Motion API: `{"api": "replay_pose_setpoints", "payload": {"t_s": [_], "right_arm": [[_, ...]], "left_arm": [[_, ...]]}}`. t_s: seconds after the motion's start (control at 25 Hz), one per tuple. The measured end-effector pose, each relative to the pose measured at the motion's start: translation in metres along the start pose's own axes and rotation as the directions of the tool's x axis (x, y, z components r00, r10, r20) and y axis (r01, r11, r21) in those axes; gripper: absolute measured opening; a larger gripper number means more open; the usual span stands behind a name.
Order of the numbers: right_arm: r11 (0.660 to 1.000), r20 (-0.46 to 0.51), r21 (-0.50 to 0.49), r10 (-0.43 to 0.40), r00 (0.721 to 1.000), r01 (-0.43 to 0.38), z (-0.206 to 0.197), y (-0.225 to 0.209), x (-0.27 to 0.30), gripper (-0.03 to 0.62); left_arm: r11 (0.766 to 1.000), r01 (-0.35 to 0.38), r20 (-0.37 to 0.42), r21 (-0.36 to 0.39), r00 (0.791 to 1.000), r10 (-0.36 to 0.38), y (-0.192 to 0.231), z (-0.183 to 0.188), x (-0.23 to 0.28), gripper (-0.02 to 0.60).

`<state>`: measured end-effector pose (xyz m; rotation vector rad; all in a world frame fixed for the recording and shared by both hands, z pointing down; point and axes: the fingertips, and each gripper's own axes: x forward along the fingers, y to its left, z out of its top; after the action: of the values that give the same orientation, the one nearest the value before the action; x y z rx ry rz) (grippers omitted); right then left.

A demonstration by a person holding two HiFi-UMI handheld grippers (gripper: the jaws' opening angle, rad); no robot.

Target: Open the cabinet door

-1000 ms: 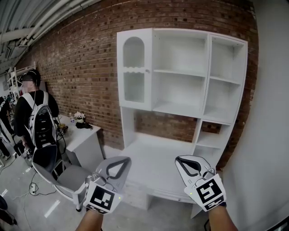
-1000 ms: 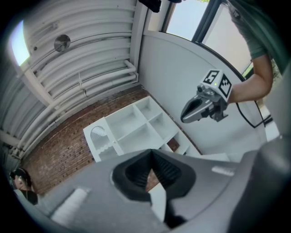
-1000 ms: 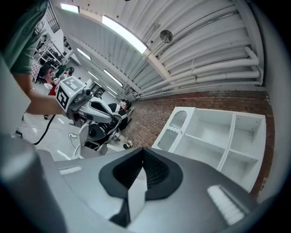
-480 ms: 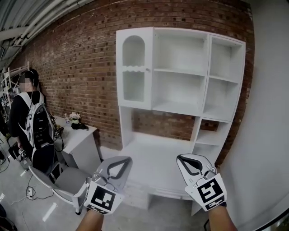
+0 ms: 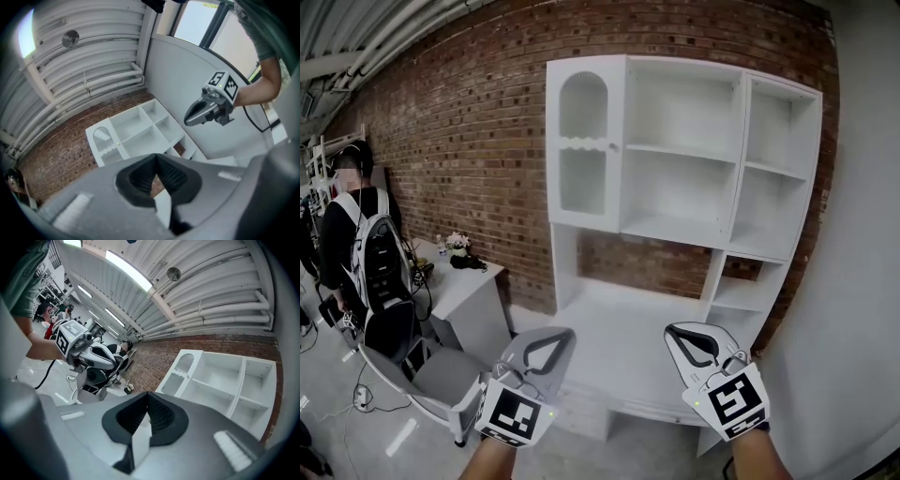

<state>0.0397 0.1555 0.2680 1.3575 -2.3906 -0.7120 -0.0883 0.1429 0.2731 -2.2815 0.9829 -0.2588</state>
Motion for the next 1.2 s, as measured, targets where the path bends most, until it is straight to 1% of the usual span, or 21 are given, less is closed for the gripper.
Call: {"api": "replay_pose_setpoints", "payload": {"t_s": [0.48, 0.68, 0.92, 1.08, 1.2], "right_arm": [[0.997, 0.051, 0.011, 0.073, 0.996, -0.074, -0.054, -0.071, 0.034, 0.006], [0.994, 0.063, 0.003, 0.106, 0.992, -0.106, -0.072, -0.094, 0.042, 0.006], [0.992, 0.090, 0.010, 0.127, 0.988, -0.128, -0.089, -0.118, 0.048, 0.006], [0.991, 0.105, 0.031, 0.124, 0.987, -0.128, -0.101, -0.127, 0.055, 0.006], [0.991, 0.099, 0.035, 0.125, 0.987, -0.129, -0.107, -0.130, 0.064, 0.006]], "left_arm": [[0.999, -0.048, -0.075, 0.017, 0.996, 0.049, -0.010, -0.011, 0.086, -0.002], [0.998, -0.068, -0.098, 0.019, 0.993, 0.069, -0.016, -0.013, 0.116, -0.002], [0.995, -0.090, -0.122, 0.042, 0.988, 0.095, -0.023, -0.010, 0.140, -0.001], [0.996, -0.085, -0.142, 0.038, 0.986, 0.090, -0.025, -0.020, 0.151, -0.002], [0.995, -0.090, -0.141, 0.039, 0.986, 0.094, -0.019, -0.026, 0.159, -0.002]]}}
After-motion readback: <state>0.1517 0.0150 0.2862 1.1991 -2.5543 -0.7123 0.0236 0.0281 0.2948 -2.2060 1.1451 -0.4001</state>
